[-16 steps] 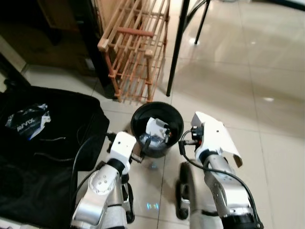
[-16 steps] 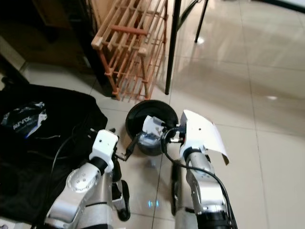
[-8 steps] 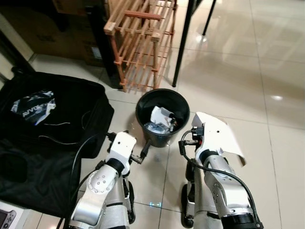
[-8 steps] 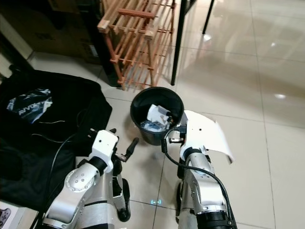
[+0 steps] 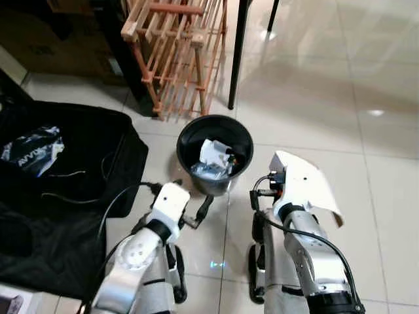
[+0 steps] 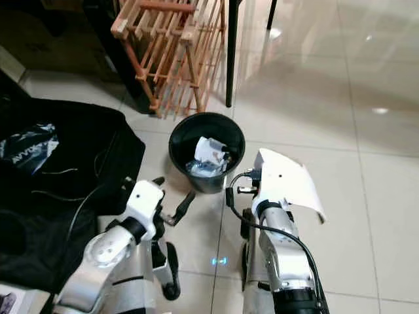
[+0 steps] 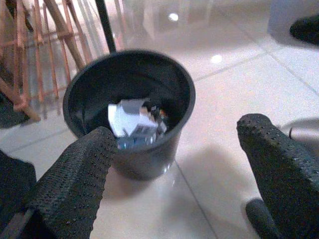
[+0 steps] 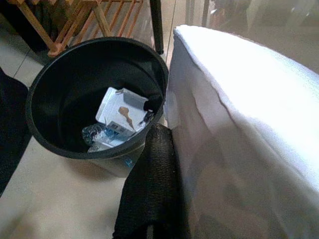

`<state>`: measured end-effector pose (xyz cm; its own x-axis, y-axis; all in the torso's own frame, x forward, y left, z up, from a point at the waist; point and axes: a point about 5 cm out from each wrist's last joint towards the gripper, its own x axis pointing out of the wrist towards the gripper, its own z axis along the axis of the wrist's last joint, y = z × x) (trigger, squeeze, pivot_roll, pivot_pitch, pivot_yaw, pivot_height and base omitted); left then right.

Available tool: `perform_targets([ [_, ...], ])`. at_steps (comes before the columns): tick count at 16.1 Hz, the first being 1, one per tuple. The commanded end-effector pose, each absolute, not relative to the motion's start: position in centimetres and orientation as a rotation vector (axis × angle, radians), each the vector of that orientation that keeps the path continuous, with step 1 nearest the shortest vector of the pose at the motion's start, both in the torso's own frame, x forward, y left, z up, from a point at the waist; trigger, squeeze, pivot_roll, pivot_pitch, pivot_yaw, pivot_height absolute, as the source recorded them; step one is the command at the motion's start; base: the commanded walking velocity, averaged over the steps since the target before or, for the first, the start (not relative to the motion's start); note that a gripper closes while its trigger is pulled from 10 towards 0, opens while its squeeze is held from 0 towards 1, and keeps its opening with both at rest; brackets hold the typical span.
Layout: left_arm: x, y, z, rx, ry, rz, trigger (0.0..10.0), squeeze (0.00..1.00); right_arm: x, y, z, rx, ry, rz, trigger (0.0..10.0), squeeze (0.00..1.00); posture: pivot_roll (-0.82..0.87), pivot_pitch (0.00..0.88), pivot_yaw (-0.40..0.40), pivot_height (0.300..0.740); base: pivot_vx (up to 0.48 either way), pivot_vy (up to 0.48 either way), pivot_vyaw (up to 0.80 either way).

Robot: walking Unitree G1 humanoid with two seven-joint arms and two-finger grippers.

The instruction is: Picking trash to rubbish bin

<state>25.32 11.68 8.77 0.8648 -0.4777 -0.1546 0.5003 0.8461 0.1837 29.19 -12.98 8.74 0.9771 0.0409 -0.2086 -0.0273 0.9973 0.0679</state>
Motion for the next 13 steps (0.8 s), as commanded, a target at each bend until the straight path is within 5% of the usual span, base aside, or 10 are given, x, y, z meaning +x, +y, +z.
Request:
perform_targets([
  [1, 24.5, 12.3, 8.3, 0.223, 0.141, -0.530, 10.0, 0.00, 28.9, -13.2, 8.3, 0.066, 0.228, 0.022, 10.0, 0.00, 0.03, 0.404, 0.065, 0.560, 0.000, 0.000, 0.00],
  [9, 22.1, 13.7, 9.4, 0.240, 0.173, -0.665, 10.0, 0.00, 31.0, -13.3, 9.3, 0.075, 0.212, 0.075, 10.0, 0.00, 0.10, 0.457, 0.075, 0.560, 0.000, 0.000, 0.00],
  [13, 22.0, 13.4, 9.7, 0.228, 0.178, -0.669, 10.0, 0.00, 32.6, -11.0, 10.1, 0.108, 0.204, 0.215, 10.0, 0.00, 0.10, 0.460, 0.066, 0.560, 0.000, 0.000, 0.00],
])
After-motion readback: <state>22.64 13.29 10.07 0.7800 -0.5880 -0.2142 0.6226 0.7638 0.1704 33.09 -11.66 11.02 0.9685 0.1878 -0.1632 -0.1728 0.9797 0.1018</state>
